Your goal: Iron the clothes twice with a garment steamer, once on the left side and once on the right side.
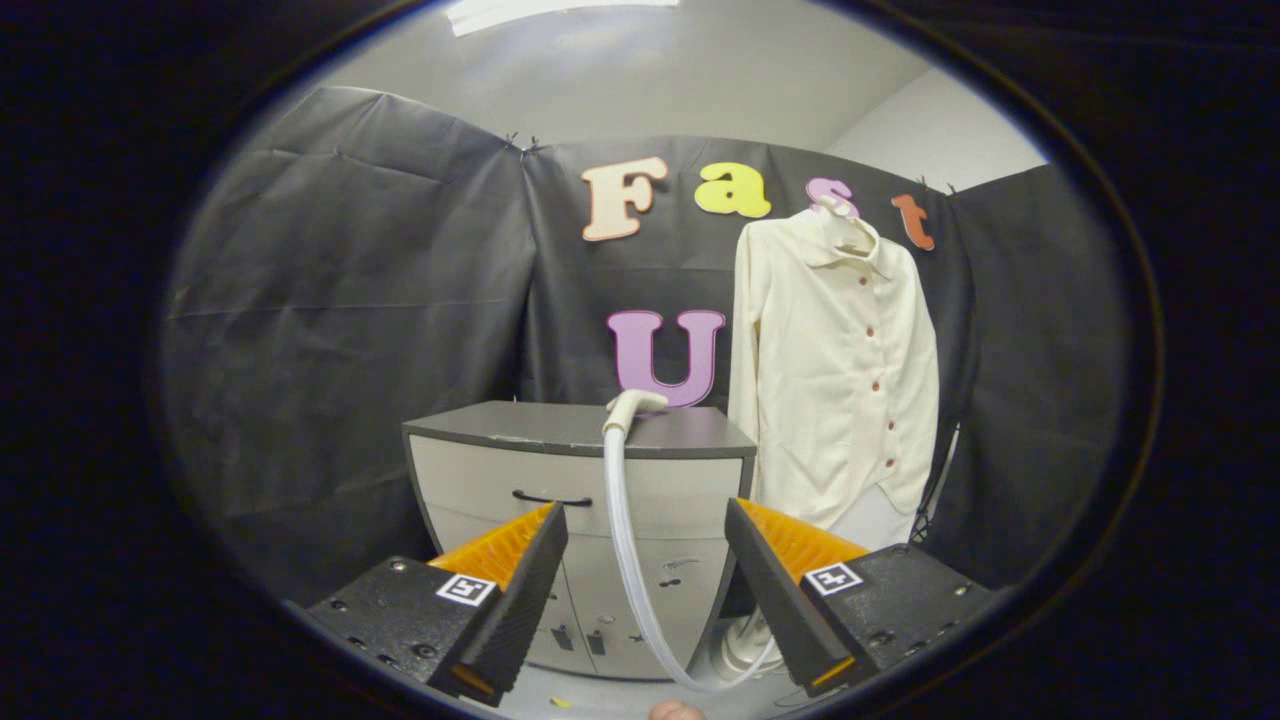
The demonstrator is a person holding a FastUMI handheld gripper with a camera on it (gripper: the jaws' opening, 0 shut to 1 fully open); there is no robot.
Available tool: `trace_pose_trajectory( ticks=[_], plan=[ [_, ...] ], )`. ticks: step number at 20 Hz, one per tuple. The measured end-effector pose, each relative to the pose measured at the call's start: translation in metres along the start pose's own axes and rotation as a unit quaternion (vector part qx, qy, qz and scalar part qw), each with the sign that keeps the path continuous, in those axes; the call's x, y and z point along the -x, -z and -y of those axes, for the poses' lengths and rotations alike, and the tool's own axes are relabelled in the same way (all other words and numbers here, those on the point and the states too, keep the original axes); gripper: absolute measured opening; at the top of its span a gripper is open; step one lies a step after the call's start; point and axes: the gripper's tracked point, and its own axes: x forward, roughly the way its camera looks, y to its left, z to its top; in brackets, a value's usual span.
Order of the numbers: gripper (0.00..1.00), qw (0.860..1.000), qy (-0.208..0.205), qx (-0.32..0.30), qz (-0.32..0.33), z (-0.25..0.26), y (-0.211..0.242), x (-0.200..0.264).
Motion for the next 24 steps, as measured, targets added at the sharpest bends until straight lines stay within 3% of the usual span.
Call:
trace_pose_trajectory(
  ticks=[12,24],
  plan=[
    [0.96,0.998,-0.044,-0.02,-0.028,-0.019,0.015,-0.06],
    [0.96,0.995,-0.072,-0.04,-0.049,-0.02,-0.012,-0.195]
  ],
)
